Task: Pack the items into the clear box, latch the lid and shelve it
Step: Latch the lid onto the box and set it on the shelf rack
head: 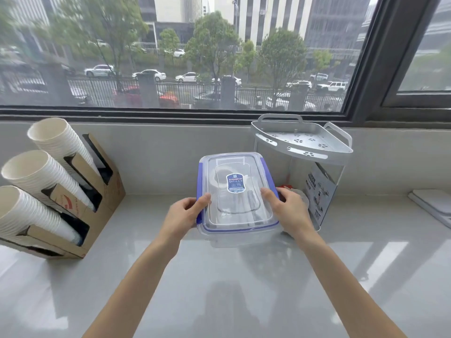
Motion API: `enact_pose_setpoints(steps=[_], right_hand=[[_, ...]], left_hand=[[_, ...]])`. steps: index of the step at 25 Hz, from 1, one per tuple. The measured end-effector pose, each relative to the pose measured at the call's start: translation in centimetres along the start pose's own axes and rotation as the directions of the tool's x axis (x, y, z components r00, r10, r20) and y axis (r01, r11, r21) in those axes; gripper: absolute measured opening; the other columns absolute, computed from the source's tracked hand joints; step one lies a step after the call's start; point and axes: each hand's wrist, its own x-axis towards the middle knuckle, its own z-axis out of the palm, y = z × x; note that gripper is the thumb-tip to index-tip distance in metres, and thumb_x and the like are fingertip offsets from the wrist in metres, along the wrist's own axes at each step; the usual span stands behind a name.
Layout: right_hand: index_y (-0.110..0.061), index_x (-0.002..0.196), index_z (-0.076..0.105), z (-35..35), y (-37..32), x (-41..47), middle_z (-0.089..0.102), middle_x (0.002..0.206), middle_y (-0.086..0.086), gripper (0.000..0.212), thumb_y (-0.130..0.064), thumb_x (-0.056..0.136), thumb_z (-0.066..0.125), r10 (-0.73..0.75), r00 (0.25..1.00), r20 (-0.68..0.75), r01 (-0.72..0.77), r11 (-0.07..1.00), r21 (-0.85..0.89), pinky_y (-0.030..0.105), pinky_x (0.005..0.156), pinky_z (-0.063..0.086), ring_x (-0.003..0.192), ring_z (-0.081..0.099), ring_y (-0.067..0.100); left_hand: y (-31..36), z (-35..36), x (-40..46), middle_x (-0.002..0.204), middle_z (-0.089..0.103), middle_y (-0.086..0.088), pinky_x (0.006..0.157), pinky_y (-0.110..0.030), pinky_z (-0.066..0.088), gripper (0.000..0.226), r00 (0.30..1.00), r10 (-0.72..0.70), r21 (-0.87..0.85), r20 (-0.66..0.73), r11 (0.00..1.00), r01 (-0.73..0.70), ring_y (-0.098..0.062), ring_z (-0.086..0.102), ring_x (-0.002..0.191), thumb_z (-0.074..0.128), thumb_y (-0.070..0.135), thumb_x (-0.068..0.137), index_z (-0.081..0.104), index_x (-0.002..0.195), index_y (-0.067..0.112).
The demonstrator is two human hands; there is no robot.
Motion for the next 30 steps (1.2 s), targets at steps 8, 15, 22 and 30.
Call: enact_pose_setpoints(steps=[8,15,22,30], right_hand=[[-0.026,0.042,0.037,-4.3,-5.8,5.0,0.039,0.027,-0.015,0.049,-0.040,0.085,0.056,-0.069,0.997,-0.034,0.070,0.997,0.024,0.016,0.043,0.027,0.040,0.035,0.004],[-0.014,0.091,0.066,-9.7,-8.6,9.5,0.060,0.077,-0.009,0.030,-0.041,0.085,0.056,-0.115,0.993,-0.040,0.114,0.993,-0.028,0.026,0.068,0.037,0.074,0.052,0.013],[0.008,0.090,0.061,-14.3,-9.0,14.6,0.052,0.075,0.016,0.043,-0.033,0.091,0.049,-0.104,0.993,-0.051,0.094,0.981,-0.168,0.033,0.076,0.037,0.078,0.048,0.029],[-0.005,0.110,0.065,-17.7,-7.5,20.4,0.066,0.117,0.013,0.030,-0.025,0.090,0.056,-0.140,0.982,-0.123,0.135,0.990,-0.050,0.018,0.080,0.036,0.097,0.054,0.013]], left_hand=[[8.1,0.8,2.6,0.088,0.070,-0.005,0.064,-0.017,0.057,0.035,0.984,0.116,-0.148,0.135,0.984,-0.096,-0.011,0.066,0.067,0.055,0.035,0.083,0.064,0.098,0.005],[13.0,4.0,5.3,0.059,0.073,0.007,0.057,-0.016,0.057,0.022,0.959,0.142,-0.234,0.245,0.969,-0.084,-0.006,0.067,0.056,0.056,0.028,0.084,0.065,0.083,0.008],[15.7,9.5,8.5,0.052,0.071,0.003,0.052,-0.018,0.057,0.018,0.944,0.123,-0.270,0.306,0.962,-0.038,-0.008,0.066,0.049,0.056,0.018,0.085,0.063,0.073,0.006],[16.9,14.7,11.9,0.057,0.070,-0.002,0.056,-0.022,0.057,0.008,0.913,0.032,-0.371,0.407,0.919,0.133,-0.012,0.067,0.054,0.055,0.010,0.083,0.059,0.078,0.008]])
